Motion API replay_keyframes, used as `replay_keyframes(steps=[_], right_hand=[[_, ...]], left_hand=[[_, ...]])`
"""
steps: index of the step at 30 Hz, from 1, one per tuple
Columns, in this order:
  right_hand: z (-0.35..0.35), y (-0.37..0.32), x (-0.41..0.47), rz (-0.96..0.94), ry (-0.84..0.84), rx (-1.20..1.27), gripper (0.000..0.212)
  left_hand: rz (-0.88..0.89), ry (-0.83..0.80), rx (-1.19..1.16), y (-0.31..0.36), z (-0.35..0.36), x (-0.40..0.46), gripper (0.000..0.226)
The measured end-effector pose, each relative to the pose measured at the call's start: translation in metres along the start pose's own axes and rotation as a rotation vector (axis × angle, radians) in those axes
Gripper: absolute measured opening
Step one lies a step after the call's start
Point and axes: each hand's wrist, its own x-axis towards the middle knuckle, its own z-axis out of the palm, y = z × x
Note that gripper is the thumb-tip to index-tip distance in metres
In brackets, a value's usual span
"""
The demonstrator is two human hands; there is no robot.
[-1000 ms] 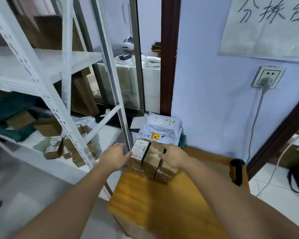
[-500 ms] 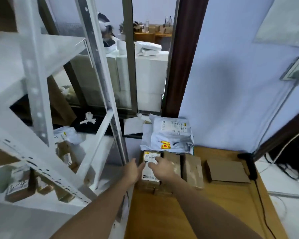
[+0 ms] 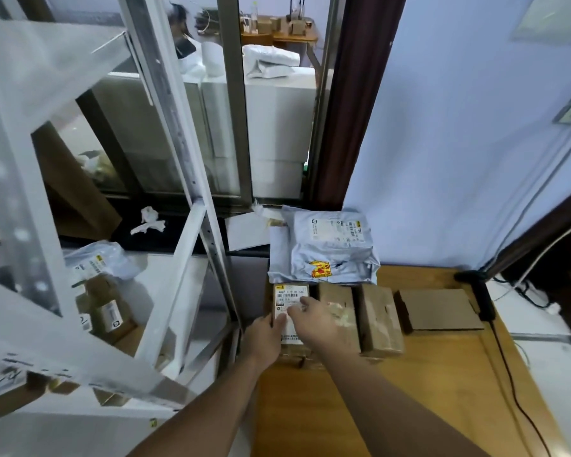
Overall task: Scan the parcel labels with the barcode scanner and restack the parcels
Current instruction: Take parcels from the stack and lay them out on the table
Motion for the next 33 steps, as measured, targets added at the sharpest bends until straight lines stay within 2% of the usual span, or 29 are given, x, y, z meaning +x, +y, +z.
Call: replay_keyframes(steps=[3, 8, 10, 12, 16, 18, 22, 26, 30, 33], right_hand=[[-0.002, -0.004, -0.005, 0.005, 0.029, 0.063, 0.059], [-0.022, -0.019, -0.038, -0.119, 0.148, 0.152, 0.044], [-0.039, -0.026, -0.053, -0.162, 0.179, 0.232, 0.049], [-0.058, -0.031, -0.073, -0.156, 0.140, 0.358, 0.054], [-0.096, -0.040, -0.101, -0.100, 0.002, 0.609, 0.047], [-0.123, -0.033, -0.116, -0.113, 0.050, 0.688, 0.060], [-0.178, -0.009, -0.148, -0.185, 0.222, 0.716, 0.063], [-0.231, 0.032, -0.171, -0.180, 0.381, 0.679, 0.090], [-0.278, 0.076, -0.209, -0.165, 0.447, 0.741, 0.065], [-0.311, 0.114, -0.232, -0.183, 0.473, 0.774, 0.039]], left_hand=[[0.001, 0.031, -0.046, 0.030, -0.012, -0.026, 0.045], [-0.014, 0.105, -0.289, 0.057, -0.030, -0.057, 0.037], [0.013, 0.149, -0.328, 0.076, -0.039, -0.070, 0.037], [0.083, 0.168, -0.357, 0.098, -0.047, -0.084, 0.037], [0.233, 0.101, -0.386, 0.156, -0.049, -0.106, 0.035], [0.298, 0.026, -0.379, 0.186, -0.041, -0.118, 0.027], [0.374, -0.128, -0.341, 0.238, -0.007, -0.135, 0.017], [0.502, -0.233, -0.270, 0.285, 0.041, -0.169, 0.022], [0.553, -0.297, -0.203, 0.313, 0.098, -0.203, 0.035], [0.561, -0.368, -0.177, 0.328, 0.141, -0.227, 0.040]])
